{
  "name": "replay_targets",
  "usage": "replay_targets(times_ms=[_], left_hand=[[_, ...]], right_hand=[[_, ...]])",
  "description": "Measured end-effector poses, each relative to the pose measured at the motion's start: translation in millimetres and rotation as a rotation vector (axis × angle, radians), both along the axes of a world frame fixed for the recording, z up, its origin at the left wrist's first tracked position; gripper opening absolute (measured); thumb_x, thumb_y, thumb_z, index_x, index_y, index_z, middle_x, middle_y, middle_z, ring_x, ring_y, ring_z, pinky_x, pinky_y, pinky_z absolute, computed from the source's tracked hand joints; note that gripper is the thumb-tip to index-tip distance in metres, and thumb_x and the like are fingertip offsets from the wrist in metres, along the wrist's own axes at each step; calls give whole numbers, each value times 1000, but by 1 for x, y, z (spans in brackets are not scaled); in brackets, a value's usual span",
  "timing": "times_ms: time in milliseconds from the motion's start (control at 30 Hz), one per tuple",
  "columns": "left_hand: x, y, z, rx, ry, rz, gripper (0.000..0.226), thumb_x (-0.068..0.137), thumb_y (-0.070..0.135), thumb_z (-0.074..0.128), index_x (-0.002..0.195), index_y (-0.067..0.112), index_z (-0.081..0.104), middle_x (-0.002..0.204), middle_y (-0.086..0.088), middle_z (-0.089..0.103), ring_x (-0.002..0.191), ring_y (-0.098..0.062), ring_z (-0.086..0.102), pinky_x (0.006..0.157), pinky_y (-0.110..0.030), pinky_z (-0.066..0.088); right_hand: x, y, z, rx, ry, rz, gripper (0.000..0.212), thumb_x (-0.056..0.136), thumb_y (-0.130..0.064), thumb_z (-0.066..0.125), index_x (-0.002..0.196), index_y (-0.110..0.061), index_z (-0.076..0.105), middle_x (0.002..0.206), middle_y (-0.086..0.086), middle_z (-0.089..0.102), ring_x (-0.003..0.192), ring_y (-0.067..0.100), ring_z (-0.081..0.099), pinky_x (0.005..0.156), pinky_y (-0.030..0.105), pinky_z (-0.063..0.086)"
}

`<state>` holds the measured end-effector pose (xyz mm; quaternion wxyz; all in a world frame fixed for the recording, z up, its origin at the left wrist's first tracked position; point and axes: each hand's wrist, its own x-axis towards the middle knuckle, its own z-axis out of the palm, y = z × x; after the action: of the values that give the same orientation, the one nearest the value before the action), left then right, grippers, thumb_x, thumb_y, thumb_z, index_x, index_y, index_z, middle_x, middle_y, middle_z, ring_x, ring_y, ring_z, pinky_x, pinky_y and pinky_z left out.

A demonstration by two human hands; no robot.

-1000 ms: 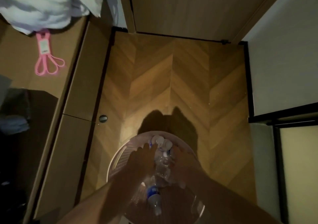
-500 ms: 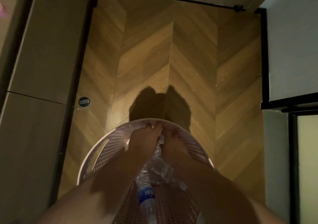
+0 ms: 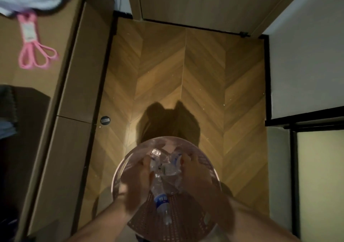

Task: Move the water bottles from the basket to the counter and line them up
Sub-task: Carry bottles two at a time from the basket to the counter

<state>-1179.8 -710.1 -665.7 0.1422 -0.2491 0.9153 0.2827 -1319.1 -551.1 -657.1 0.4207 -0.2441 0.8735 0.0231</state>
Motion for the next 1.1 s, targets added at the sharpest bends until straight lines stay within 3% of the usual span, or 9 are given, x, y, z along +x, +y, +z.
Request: replay_targets(times_ms=[100, 167, 233, 367, 433, 533, 667, 933, 1100], left_hand=[[20, 2, 73, -53, -44, 77, 61, 96, 47, 63, 149, 24, 45, 112, 0, 71, 83, -17, 70, 66, -29, 50], [38, 3, 131, -37, -89, 125, 66, 100, 54, 52, 158, 30, 33, 106, 3, 69, 69, -12, 64, 63, -27, 51], [59, 2, 195, -47, -44, 141, 59, 102, 53, 47, 154, 26, 44, 98, 3, 71, 64, -12, 66, 59, -23, 48], [94, 11, 312, -12, 98, 209, 56, 103, 58, 37, 136, 19, 59, 101, 0, 73, 78, -16, 71, 68, -31, 60], [105, 15, 361, 16, 33, 268, 45, 102, 51, 47, 139, 25, 50, 106, 1, 69, 87, -20, 69, 74, -40, 59], [127, 23, 415, 12, 97, 314, 35, 102, 53, 52, 130, 34, 45, 97, 9, 66, 78, -9, 68, 69, -35, 61], [154, 49, 474, -22, 256, 457, 23, 99, 51, 49, 99, 29, 50, 72, 10, 62, 54, -1, 57, 50, -16, 45], [194, 139, 576, -141, 104, 893, 25, 99, 53, 53, 103, 35, 36, 89, 14, 62, 80, -15, 63, 69, -39, 51], [238, 202, 618, -220, 130, 1165, 22, 100, 55, 53, 104, 38, 39, 91, 20, 61, 80, -5, 61, 69, -31, 56]], right_hand=[[11, 14, 61, -38, 47, -15, 61, 98, -48, 26, 148, -20, 46, 154, 10, 45, 135, 33, 54, 105, 42, 51], [17, 18, 115, -73, 10, -134, 39, 104, -36, 44, 141, -25, 49, 142, 8, 52, 122, 35, 61, 93, 40, 54], [25, 19, 180, -106, -10, -263, 26, 101, -36, 51, 126, -38, 46, 124, 3, 58, 103, 33, 67, 79, 38, 53], [39, 27, 300, -172, -46, -378, 21, 92, -42, 65, 107, -34, 54, 100, 1, 72, 82, 23, 73, 64, 33, 56], [46, 29, 356, -223, -65, -271, 18, 97, -46, 62, 109, -32, 58, 94, -1, 69, 68, 8, 68, 59, 26, 55], [58, 31, 415, -255, -22, -5, 19, 104, -48, 49, 116, -35, 51, 113, 0, 56, 87, 27, 69, 83, 40, 57], [74, 34, 483, -462, 33, 162, 8, 108, -45, 46, 114, -39, 44, 113, -8, 51, 87, 25, 69, 78, 42, 62], [84, 20, 566, -655, -51, 656, 12, 102, -45, 58, 103, -38, 48, 100, -19, 57, 88, 7, 57, 77, 30, 48], [121, 18, 601, -635, -130, 939, 17, 99, -48, 65, 106, -43, 51, 103, -24, 60, 91, 4, 65, 77, 23, 61]])
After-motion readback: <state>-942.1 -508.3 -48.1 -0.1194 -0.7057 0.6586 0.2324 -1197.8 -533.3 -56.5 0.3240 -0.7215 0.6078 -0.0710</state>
